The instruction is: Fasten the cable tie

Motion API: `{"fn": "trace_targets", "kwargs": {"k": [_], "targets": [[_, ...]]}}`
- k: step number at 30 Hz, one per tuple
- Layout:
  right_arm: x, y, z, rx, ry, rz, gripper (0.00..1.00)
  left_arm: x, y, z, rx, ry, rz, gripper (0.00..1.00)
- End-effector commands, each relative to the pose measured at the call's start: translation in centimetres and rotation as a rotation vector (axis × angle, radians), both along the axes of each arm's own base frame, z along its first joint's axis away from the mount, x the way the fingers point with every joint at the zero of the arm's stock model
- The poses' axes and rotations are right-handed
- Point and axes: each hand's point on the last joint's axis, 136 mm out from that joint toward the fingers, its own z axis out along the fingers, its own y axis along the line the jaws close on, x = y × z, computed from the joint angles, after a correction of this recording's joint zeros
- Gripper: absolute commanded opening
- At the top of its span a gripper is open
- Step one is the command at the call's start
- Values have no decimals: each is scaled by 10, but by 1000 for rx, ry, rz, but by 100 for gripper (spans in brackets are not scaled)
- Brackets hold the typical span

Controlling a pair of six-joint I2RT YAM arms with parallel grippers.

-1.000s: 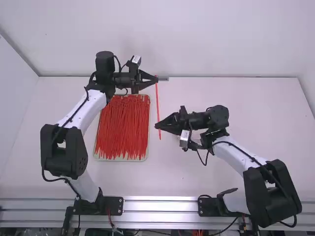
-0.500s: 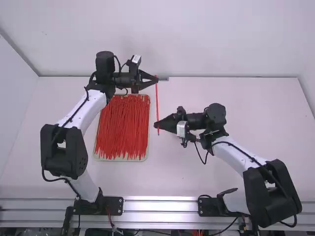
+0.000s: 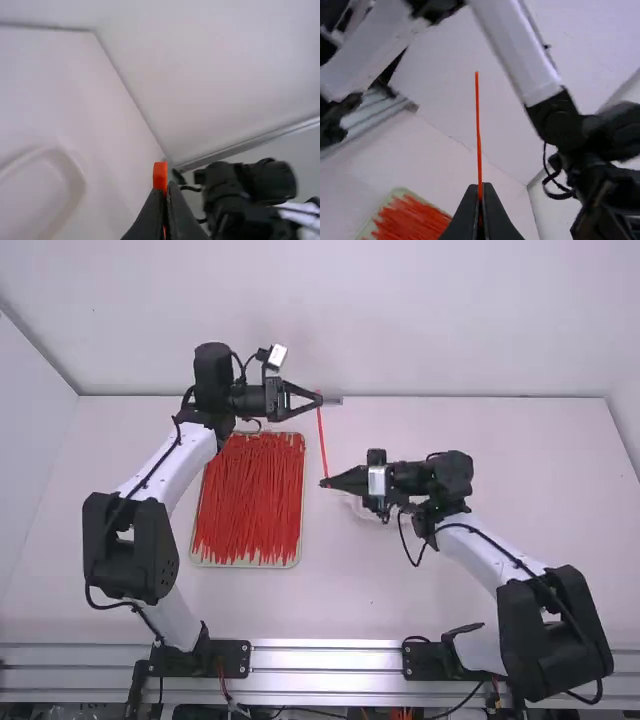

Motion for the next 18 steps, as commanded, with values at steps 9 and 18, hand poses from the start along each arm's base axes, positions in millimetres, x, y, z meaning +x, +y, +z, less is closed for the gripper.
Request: {"fn": "trace_targets", "kwargs": {"k": [9, 18], "targets": [[35, 14, 59, 113, 763, -31, 0, -8, -4, 33, 22, -706, -65, 2], [54, 22, 52, 92, 1031, -70, 0, -33, -2, 52, -1, -1132, -182, 2]]}}
